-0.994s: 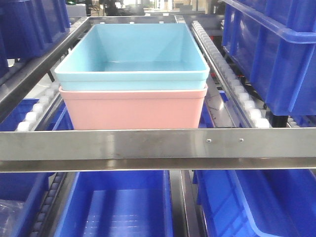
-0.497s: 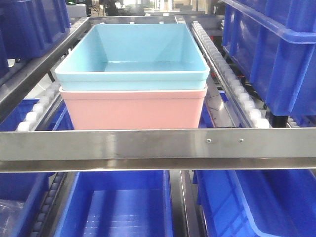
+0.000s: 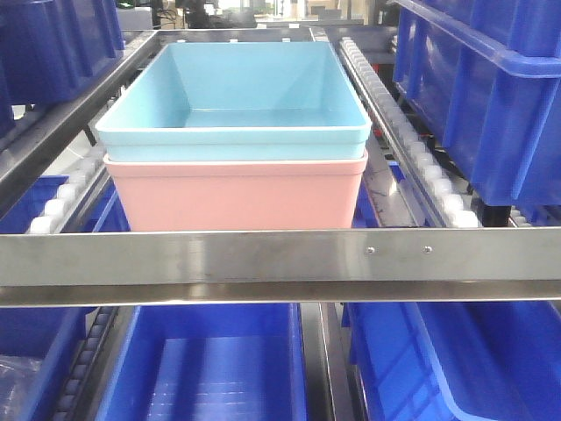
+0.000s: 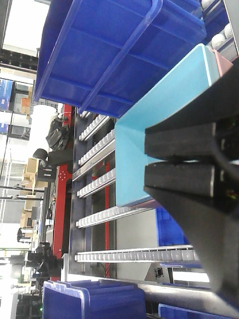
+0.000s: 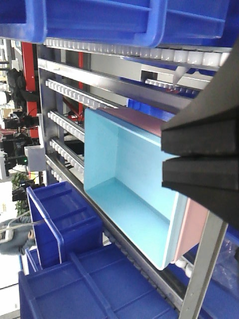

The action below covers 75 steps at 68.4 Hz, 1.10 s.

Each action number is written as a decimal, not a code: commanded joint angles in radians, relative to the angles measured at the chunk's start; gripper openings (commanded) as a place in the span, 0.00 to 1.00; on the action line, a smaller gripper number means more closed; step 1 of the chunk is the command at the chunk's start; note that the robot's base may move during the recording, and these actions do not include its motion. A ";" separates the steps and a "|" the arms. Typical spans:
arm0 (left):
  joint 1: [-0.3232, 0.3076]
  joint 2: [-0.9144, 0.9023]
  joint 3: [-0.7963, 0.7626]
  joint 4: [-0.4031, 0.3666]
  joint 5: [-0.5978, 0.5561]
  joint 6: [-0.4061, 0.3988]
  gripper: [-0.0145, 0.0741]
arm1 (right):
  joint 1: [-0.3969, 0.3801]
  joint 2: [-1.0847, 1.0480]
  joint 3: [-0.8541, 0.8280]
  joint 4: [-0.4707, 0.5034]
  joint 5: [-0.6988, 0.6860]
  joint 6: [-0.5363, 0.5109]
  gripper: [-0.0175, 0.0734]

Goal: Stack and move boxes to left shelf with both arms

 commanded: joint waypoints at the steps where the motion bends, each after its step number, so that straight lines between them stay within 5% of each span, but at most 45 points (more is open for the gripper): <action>1: -0.009 0.005 -0.028 0.005 -0.083 -0.007 0.15 | -0.013 0.004 -0.005 -0.017 -0.076 0.000 0.25; 19: -0.009 0.005 -0.028 0.005 -0.083 -0.007 0.15 | -0.203 -0.074 0.111 -0.016 -0.094 0.000 0.25; 34: -0.009 0.005 -0.028 0.005 -0.083 -0.007 0.15 | -0.410 -0.219 0.237 0.152 -0.148 0.000 0.25; 54: -0.009 0.005 -0.028 0.005 -0.083 -0.007 0.15 | -0.494 -0.332 0.386 0.244 -0.144 -0.007 0.25; 64: -0.009 0.005 -0.028 0.005 -0.083 -0.007 0.15 | -0.494 -0.403 0.446 0.244 -0.181 -0.141 0.25; 75: -0.009 0.005 -0.028 0.005 -0.083 -0.007 0.15 | -0.494 -0.423 0.451 0.304 -0.177 -0.450 0.25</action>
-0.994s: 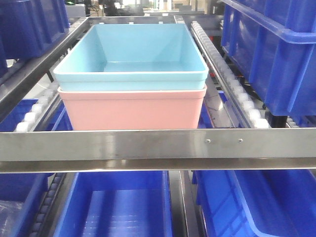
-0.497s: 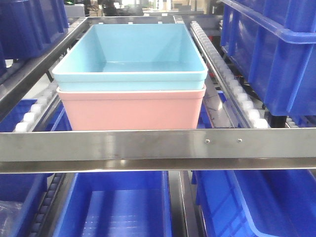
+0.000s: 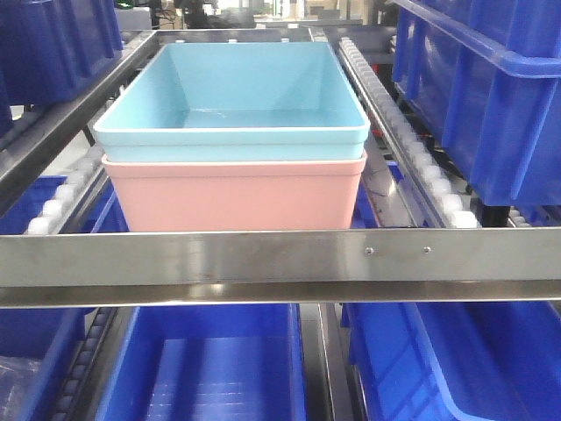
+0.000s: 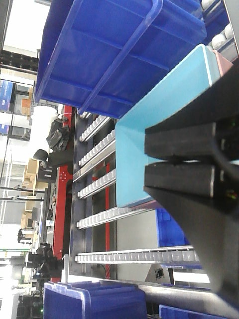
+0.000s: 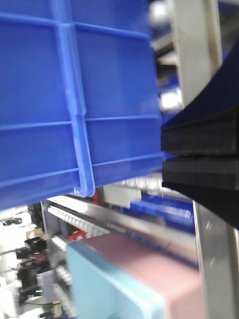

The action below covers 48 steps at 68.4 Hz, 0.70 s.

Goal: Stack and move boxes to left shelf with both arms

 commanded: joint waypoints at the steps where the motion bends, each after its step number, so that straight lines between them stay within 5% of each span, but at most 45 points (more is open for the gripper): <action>1: -0.009 0.007 -0.028 0.005 -0.083 -0.007 0.15 | -0.006 -0.004 -0.001 0.051 -0.093 -0.167 0.25; 7: -0.009 0.007 -0.028 0.005 -0.083 -0.007 0.15 | -0.006 -0.004 -0.001 0.106 -0.093 -0.252 0.25; 48: -0.009 0.007 -0.028 0.005 -0.083 -0.007 0.15 | -0.006 -0.004 -0.001 0.105 -0.097 -0.254 0.25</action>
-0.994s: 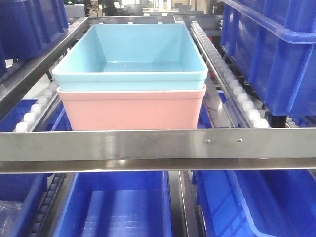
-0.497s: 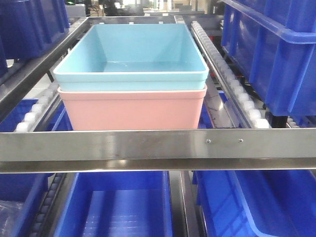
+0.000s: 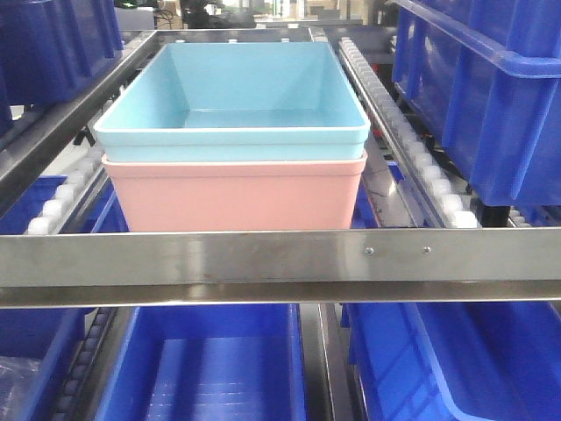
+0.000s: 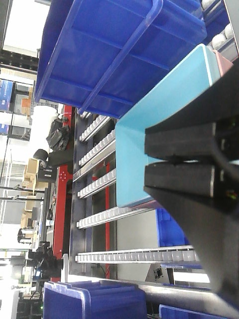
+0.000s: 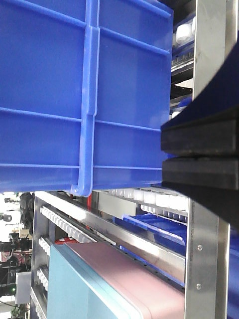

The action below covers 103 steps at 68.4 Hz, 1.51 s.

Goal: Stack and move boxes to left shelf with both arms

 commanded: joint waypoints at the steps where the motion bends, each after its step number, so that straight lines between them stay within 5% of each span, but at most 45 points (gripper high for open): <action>1: -0.009 0.007 -0.028 0.005 -0.083 -0.007 0.15 | -0.006 -0.004 -0.001 -0.002 -0.092 -0.013 0.25; 23: 0.022 -0.004 -0.016 0.057 -0.063 0.028 0.15 | -0.006 -0.004 -0.001 -0.002 -0.092 -0.013 0.25; 34: 0.176 -0.057 -0.005 -0.239 -0.002 0.399 0.15 | -0.006 -0.004 -0.001 -0.002 -0.092 -0.013 0.25; 46: 0.335 -0.141 0.145 -0.388 -0.132 0.476 0.15 | -0.006 -0.004 -0.001 -0.002 -0.092 -0.013 0.25; 54: 0.366 -0.200 0.293 -0.417 -0.238 0.480 0.15 | -0.006 -0.004 -0.001 -0.002 -0.092 -0.013 0.25; 78: 0.366 -0.401 0.544 -0.458 -0.240 0.476 0.15 | -0.006 -0.004 -0.001 -0.002 -0.092 -0.013 0.25; 103: 0.366 -0.403 0.543 -0.458 -0.231 0.476 0.15 | -0.006 -0.004 -0.001 -0.002 -0.092 -0.013 0.25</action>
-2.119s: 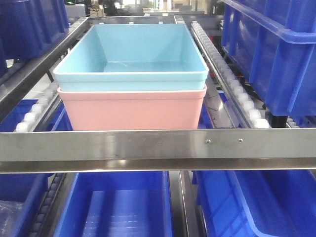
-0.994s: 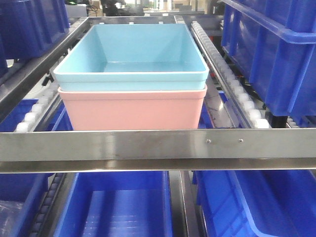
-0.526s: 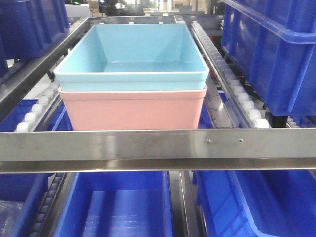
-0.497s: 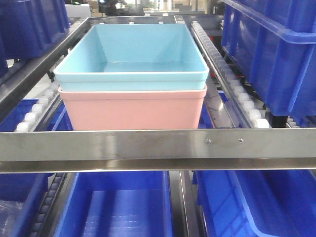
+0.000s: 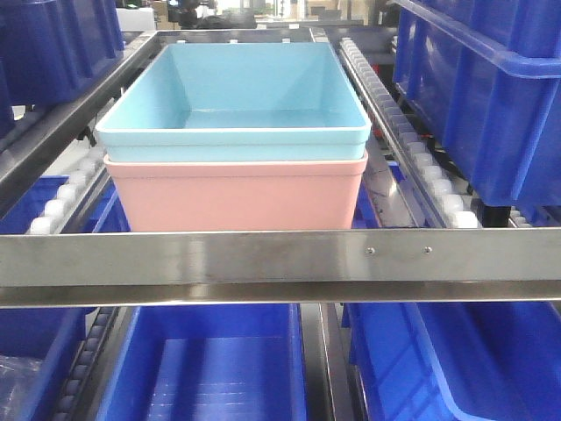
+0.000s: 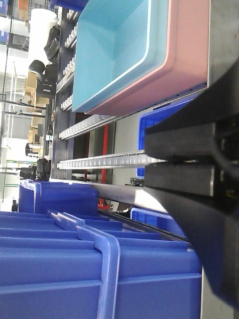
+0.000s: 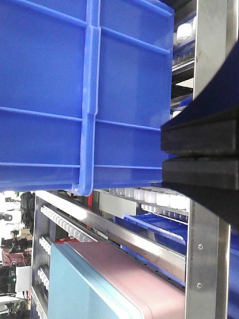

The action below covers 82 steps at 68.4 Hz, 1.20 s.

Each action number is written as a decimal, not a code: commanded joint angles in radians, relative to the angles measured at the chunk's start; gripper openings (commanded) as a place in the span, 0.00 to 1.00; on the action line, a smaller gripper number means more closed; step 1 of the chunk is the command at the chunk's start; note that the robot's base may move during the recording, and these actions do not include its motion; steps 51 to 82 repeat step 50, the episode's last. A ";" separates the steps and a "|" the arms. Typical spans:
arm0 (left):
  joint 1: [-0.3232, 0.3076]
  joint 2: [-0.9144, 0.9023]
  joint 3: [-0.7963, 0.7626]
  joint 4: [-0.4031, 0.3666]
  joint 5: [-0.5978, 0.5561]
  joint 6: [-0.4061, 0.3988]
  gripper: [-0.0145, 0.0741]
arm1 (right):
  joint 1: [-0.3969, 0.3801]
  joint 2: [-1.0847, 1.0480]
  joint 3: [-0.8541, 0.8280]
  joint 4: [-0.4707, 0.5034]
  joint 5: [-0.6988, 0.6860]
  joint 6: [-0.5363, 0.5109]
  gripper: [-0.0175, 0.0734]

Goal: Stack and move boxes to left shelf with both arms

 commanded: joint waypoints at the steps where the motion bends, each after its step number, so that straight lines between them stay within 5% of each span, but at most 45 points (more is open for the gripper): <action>1: 0.001 -0.016 0.027 -0.008 -0.087 0.000 0.15 | -0.006 -0.004 -0.001 -0.002 -0.092 -0.013 0.25; 82: 0.001 -0.016 0.027 -0.008 -0.087 0.000 0.15 | -0.006 -0.004 -0.001 -0.002 -0.092 -0.013 0.25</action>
